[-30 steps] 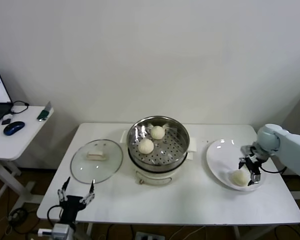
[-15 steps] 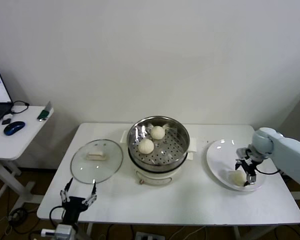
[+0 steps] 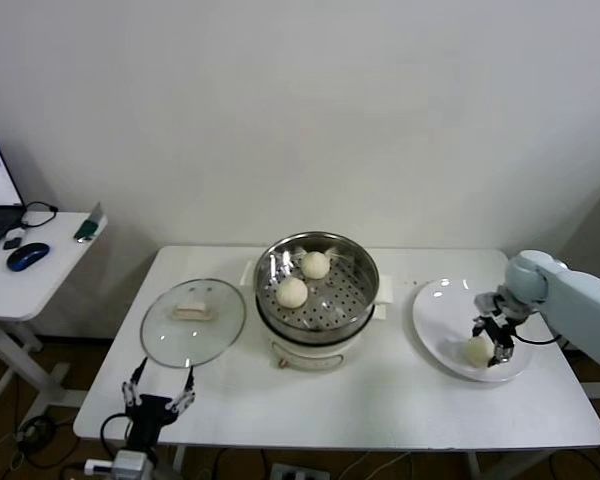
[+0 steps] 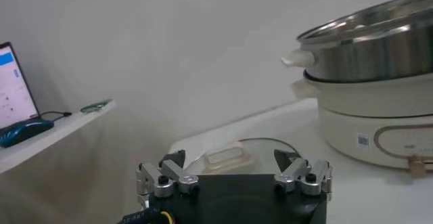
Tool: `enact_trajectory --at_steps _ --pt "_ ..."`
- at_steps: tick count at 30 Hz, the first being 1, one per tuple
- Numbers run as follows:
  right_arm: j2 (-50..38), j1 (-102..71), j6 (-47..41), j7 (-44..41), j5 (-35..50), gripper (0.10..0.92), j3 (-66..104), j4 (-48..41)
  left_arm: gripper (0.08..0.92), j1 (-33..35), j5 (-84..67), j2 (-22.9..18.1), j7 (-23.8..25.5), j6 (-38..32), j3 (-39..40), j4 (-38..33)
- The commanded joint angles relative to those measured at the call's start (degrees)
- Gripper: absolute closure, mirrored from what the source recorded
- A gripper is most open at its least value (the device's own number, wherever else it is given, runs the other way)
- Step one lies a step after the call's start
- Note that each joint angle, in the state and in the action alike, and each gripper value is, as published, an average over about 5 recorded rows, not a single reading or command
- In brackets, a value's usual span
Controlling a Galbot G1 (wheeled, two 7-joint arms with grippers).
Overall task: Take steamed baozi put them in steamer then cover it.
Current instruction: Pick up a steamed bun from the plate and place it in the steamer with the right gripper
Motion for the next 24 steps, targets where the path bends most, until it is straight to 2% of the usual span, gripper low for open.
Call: enact_trajectory --at_steps 1,6,10,16,24 --pt "1.5 10.8 10.7 -2.3 -2.7 0.332 -4.1 1.6 0.177 0.0 0.2 0.1 0.0 0.1 0.1 -0.1" --pt "6.6 23.6 24.5 -4.0 -6.1 0.332 -10.6 3.2 0.177 0.4 0.7 0.1 0.0 0.0 0.2 -0.2" --pt "10.5 32.8 31.6 -4.3 -5.6 0.330 -15.6 6.2 0.177 0.3 0.9 -0.1 -0.1 0.1 0.4 0.0" --pt "16.8 39.6 35.1 -3.9 -1.9 0.330 -18.8 11.6 0.177 -0.7 1.6 0.1 -0.2 0.3 1.4 0.5" --pt "27.4 35.1 36.3 -2.9 -4.5 0.330 -16.5 13.4 0.177 -1.1 1.6 0.3 -0.2 0.5 2.0 0.8"
